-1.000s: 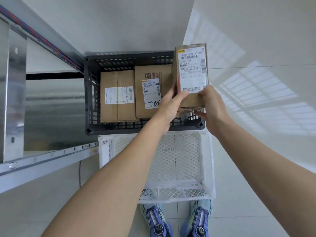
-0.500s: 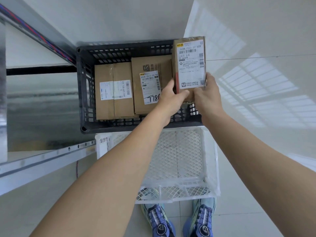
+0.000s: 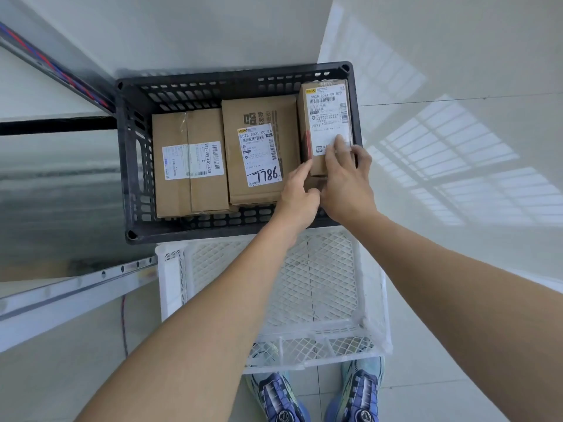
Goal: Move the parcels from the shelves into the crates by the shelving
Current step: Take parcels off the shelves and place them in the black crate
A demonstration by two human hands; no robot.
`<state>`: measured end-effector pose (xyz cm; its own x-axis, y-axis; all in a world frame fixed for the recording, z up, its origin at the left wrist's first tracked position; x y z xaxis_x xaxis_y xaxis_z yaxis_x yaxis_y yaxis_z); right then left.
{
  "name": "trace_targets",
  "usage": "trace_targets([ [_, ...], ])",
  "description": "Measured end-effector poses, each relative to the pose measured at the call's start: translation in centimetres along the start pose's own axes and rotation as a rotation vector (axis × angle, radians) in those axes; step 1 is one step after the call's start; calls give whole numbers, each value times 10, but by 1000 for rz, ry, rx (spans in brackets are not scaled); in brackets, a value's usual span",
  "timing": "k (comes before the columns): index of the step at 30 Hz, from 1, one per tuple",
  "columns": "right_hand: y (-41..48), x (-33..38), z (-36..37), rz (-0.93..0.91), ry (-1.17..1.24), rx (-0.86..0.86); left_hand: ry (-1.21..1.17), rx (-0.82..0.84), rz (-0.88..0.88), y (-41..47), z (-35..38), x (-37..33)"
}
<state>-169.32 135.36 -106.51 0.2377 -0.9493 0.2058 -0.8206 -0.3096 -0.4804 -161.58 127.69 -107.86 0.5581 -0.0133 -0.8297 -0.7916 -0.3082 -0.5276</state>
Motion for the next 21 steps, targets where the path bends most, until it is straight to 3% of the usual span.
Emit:
trace_targets([
  [4,3,1,9,10,-88,63,-2,43,-23,-10,-5,2],
  [10,3,0,1,21,-46,203,207,70,39,-36,-24,-11],
  [16,-40,26,-85,-14,14,128,535,23,98,-77,-76,-72],
  [21,-94,78,-195,-131,-70,35,828,-39,128,-128,-143,-178],
])
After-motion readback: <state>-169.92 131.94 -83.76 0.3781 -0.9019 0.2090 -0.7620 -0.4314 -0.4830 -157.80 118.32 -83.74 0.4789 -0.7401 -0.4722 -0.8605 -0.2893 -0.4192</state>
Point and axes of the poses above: each hand's wrist, its own y-axis towards the middle knuckle, its own z-axis out of the palm, x = y × z, the point moved 7 cm from there along y, towards the middle knuckle, and after that the axes turned 9 degrees about z, right-handed, at the moved point
